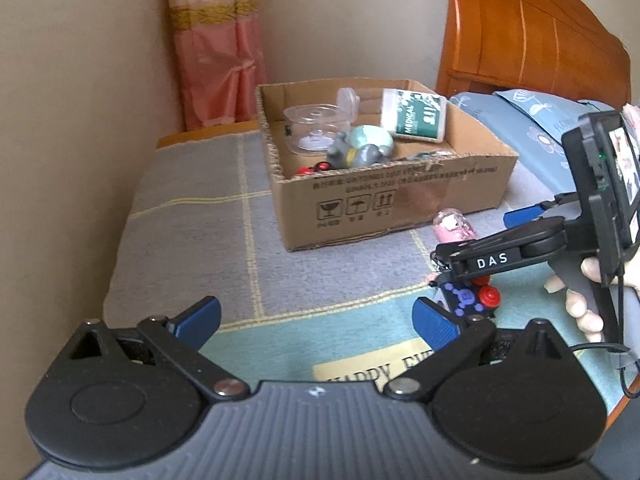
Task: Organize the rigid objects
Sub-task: 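Grasp the black button cube with the left tool while the right tool grasps the pink keychain bottle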
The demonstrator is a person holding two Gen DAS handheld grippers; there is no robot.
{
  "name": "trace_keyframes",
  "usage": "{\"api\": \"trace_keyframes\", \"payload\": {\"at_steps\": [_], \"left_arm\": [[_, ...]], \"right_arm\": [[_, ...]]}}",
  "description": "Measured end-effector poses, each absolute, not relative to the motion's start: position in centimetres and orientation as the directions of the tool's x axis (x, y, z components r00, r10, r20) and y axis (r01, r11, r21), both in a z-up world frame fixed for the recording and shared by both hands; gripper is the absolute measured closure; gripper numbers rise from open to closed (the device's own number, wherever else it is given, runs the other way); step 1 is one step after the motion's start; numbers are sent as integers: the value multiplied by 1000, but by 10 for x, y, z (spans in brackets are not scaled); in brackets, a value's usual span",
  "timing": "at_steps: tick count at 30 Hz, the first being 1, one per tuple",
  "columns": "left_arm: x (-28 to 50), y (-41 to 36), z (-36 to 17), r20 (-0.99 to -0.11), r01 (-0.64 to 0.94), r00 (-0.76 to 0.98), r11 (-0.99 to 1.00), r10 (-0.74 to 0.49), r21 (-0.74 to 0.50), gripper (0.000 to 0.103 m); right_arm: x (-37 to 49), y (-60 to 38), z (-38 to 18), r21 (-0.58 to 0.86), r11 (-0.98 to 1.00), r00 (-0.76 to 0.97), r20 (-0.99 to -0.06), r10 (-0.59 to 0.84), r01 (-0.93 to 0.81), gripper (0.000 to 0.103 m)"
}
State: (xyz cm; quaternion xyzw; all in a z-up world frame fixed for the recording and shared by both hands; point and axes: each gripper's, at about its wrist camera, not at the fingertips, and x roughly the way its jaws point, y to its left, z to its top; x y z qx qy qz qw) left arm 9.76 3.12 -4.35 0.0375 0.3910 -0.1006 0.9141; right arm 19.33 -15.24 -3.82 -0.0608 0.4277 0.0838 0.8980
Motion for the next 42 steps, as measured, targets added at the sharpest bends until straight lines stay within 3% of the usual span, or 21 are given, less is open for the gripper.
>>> {"api": "trace_keyframes", "payload": {"at_steps": [19,23,25,29,31,42], "left_arm": [[120,-44,-79,-732,477,590,879,-340,-24,3],[122,-55,-87,-716,531,601,847,-355,26,15],[125,-57,-90,-731,562,567,827,-380,6,29],[128,-58,-93,-727,605,542,796,-422,-11,37],[131,-58,-94,-723,620,522,784,-451,-42,53],[128,-42,-94,-729,589,542,808,-417,-24,53]], "right_arm": [[179,-210,-37,-34,975,614,-782,110,-218,0],[180,-211,-38,-29,973,611,-782,122,-231,0],[179,-211,-37,-31,970,610,-782,126,-240,0],[180,-210,-35,-46,963,606,-785,131,-267,0],[180,-209,-33,-51,956,605,-784,142,-290,0],[160,-206,-9,-134,864,610,-760,225,-486,0]]}}
